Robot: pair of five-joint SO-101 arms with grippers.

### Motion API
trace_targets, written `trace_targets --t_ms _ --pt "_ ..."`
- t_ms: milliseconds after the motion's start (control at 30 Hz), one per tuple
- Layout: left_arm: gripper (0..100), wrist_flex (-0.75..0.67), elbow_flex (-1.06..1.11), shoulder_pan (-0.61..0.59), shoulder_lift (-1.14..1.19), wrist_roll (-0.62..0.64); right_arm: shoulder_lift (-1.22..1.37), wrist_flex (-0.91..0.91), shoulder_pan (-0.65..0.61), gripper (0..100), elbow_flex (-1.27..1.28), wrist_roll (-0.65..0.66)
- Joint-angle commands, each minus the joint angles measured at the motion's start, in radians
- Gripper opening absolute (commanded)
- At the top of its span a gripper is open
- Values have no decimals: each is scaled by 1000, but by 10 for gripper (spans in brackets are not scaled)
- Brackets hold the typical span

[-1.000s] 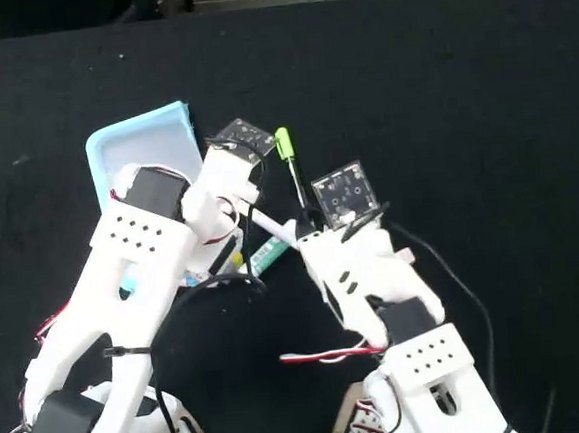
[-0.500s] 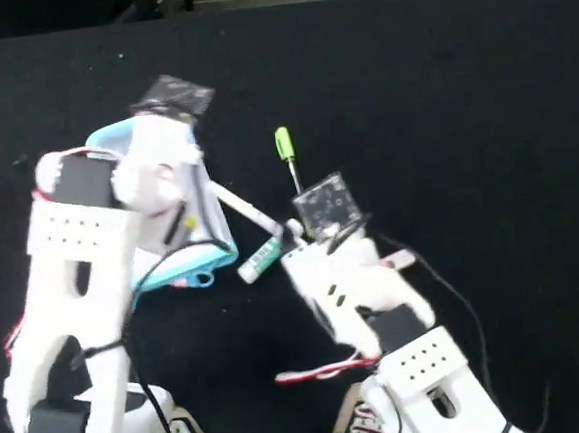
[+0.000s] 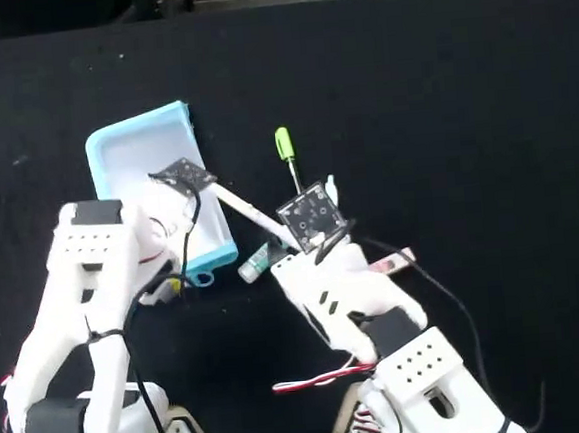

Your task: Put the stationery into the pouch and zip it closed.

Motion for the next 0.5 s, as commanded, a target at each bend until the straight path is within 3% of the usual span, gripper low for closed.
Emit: trace_targets --t_ms 0,300,400,467 --pt "155 -141 5 -45 -20 -9 -21 -25 21 147 -15 0" --pt "157 -526 7 -349 -9 55 -21 -26 21 148 -15 0" --pt "159 -540 7 -403 -20 74 -21 -26 21 148 -15 0" --pt "159 -468 -5 -424 -21 80 -21 -26 21 148 -15 0"
